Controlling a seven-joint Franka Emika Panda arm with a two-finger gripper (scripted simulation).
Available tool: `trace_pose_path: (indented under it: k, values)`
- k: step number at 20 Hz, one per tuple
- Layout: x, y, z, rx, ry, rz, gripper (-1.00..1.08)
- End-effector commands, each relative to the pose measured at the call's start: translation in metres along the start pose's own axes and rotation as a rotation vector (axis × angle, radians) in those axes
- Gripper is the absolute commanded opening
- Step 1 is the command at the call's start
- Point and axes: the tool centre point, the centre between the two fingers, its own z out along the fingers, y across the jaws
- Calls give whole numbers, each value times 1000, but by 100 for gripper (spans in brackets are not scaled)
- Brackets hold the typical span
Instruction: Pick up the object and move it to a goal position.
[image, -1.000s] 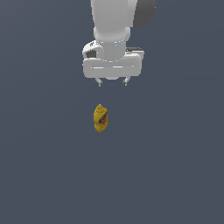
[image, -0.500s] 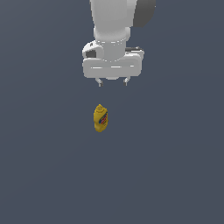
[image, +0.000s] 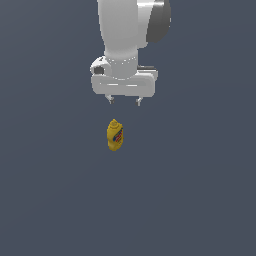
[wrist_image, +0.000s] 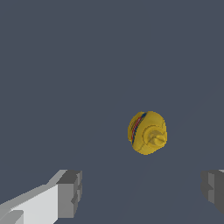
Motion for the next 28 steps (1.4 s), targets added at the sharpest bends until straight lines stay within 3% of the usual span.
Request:
trace_pose_path:
  k: [1,15,28]
  values:
    - [1,7,10,-5,-2,61,100]
    - [4,44,65,-37,-7,404,100]
    - [3,52,77,-45,-8,475,100]
